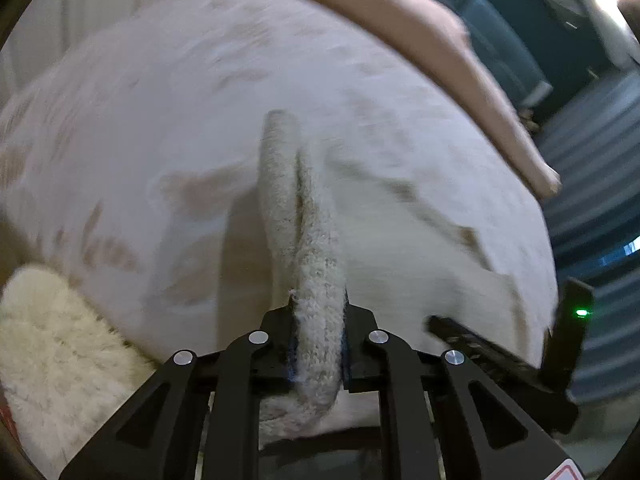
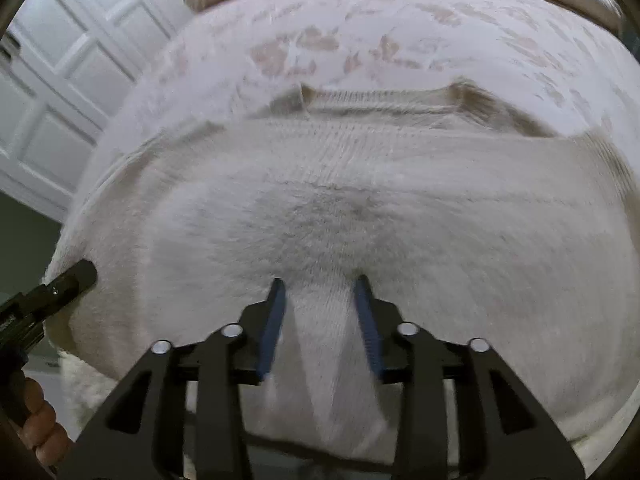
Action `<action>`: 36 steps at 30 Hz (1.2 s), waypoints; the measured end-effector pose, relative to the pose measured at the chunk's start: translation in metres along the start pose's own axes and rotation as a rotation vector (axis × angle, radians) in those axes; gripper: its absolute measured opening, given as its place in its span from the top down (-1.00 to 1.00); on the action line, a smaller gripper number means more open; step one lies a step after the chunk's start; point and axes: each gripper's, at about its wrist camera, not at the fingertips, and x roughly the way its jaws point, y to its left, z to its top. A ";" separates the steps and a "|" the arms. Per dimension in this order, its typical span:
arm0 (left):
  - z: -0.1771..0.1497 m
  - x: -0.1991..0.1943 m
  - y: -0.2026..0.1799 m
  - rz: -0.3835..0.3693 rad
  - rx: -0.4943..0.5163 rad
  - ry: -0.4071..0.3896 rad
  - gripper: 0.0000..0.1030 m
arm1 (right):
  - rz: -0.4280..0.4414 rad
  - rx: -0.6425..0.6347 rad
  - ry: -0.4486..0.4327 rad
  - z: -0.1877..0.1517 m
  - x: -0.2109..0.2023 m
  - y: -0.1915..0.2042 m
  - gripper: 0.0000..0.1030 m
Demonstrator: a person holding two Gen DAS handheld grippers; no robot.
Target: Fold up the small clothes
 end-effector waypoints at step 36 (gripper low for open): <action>-0.099 0.031 -0.134 0.133 0.399 0.150 -0.43 | 0.263 0.397 -0.048 -0.040 -0.077 -0.141 -0.50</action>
